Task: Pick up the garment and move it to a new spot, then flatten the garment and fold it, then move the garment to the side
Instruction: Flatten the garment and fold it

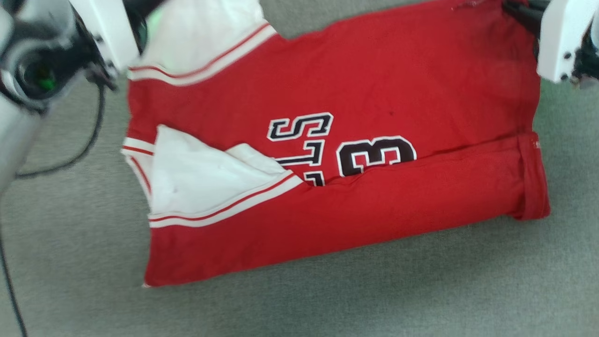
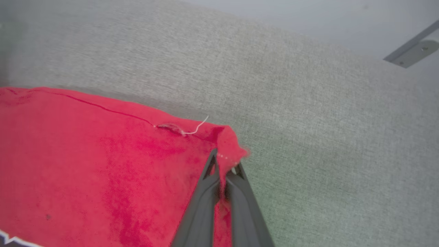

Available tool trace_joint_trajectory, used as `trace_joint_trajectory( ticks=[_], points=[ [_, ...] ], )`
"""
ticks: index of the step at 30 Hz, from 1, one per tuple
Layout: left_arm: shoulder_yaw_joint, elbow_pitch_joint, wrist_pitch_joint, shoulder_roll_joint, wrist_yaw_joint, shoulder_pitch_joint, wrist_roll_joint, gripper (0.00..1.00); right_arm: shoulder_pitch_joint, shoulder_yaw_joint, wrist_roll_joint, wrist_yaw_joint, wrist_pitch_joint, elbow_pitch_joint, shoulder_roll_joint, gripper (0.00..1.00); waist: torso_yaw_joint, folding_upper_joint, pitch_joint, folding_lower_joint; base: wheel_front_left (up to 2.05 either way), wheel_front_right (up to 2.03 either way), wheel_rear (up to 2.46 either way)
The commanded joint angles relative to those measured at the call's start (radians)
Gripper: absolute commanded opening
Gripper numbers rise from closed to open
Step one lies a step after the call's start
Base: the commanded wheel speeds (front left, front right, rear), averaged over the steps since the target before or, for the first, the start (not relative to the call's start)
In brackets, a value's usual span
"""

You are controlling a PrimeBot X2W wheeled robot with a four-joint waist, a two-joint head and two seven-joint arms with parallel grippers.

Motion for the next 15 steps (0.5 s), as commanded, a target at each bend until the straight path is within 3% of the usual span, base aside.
trace_joint_trajectory(
  ticks=[1, 9, 15],
  points=[
    [0.005, -0.064, -0.03, 0.023, 0.002, 0.049, -0.027, 0.0, 0.038, 0.008, 0.014, 0.0, -0.021, -0.028, -0.028, 0.0, 0.054, 0.0, -0.074, 0.0, 0.0, 0.0, 0.0],
    [-0.047, -0.372, -0.225, 0.164, 0.002, 0.314, -0.034, 0.0, 0.243, 0.002, 0.074, 0.0, -0.062, -0.175, -0.157, 0.0, 0.109, 0.0, -0.196, 0.0, 0.0, 0.0, 0.0],
    [-0.081, -0.509, -0.393, 0.232, 0.002, 0.513, -0.033, 0.0, 0.468, -0.084, 0.1, 0.0, -0.108, -0.285, -0.262, 0.0, 0.146, 0.0, -0.251, 0.0, 0.0, 0.0, 0.0]
  ],
)
